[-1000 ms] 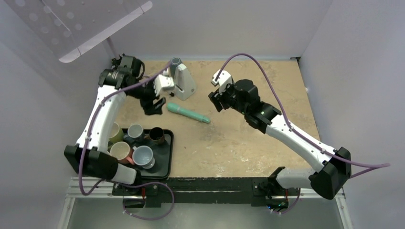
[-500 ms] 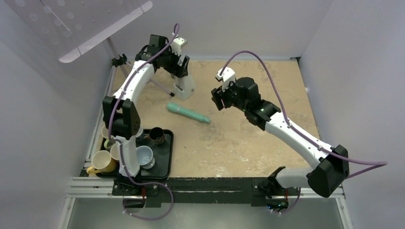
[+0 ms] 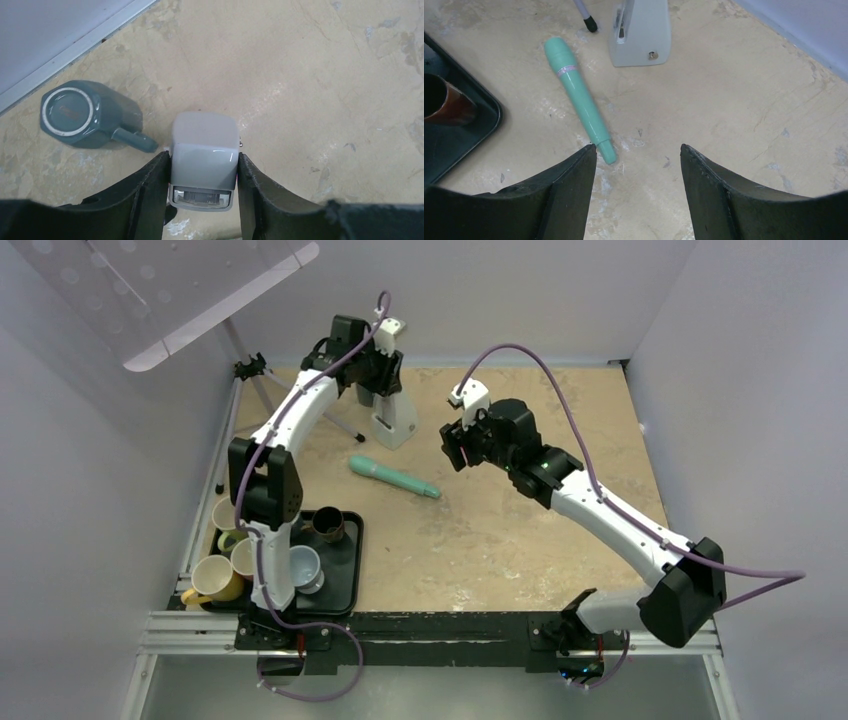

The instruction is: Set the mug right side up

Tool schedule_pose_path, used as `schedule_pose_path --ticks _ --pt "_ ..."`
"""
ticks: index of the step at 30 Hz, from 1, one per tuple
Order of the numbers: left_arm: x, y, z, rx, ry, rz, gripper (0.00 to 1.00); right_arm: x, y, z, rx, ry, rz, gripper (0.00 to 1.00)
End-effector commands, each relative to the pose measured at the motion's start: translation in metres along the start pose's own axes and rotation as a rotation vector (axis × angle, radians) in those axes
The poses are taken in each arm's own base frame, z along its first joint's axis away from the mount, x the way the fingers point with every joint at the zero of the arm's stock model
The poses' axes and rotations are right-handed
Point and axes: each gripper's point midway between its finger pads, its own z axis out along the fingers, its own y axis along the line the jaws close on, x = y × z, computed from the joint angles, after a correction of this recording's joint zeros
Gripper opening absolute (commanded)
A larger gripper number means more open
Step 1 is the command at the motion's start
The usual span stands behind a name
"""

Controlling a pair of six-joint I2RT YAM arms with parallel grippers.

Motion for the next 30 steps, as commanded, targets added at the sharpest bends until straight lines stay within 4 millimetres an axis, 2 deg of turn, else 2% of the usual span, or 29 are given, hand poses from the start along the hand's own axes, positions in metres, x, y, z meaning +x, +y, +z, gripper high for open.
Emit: schedule_pose_path --ticks 1,4,7,8,12,14,18,21,24,28,30 --pt "-0.019 -0.055 0.008 0.124 -0.056 0.075 0.07 -0.025 -0.007 -0.005 0.026 -0.051 -0.012 0.65" --pt "-0.013 -0.083 0.021 0.207 -0.043 0.097 0.13 -0.027 -0.007 -0.006 0.025 -0.048 -0.014 0.65" --pt "-0.005 -0.087 0.033 0.208 -0.014 0.061 0.2 -0.025 -0.008 -0.008 0.034 -0.037 -0.015 0.65" --pt "-0.002 -0.087 0.035 0.21 -0.002 0.057 0.27 -0.025 -0.009 -0.008 0.037 -0.038 -0.015 0.65" --pt "-0.007 -0.083 0.028 0.186 -0.005 0.077 0.65 -0.023 -0.009 -0.009 0.039 -0.038 -0.009 0.65" --pt "-0.019 -0.078 0.019 0.151 -0.028 0.082 0.78 -0.022 -0.008 -0.008 0.035 -0.035 -0.007 0.65" --pt "-0.057 -0.058 -0.012 0.039 -0.092 0.044 0.99 -0.024 -0.007 -0.005 0.027 -0.033 -0.011 0.65" --pt "-0.071 -0.036 -0.03 -0.046 -0.128 -0.021 1.0 -0.025 -0.007 -0.006 0.028 -0.037 -0.011 0.65" --pt "-0.067 -0.005 -0.038 -0.165 -0.123 -0.145 1.0 -0.025 -0.009 -0.007 0.037 -0.041 -0.007 0.65" --pt "-0.027 0.039 -0.027 -0.347 -0.036 -0.291 1.0 -0.026 -0.011 -0.009 0.054 -0.051 0.009 0.65" --pt "-0.002 0.051 -0.016 -0.414 0.031 -0.322 1.0 -0.026 -0.012 -0.009 0.063 -0.052 0.014 0.65"
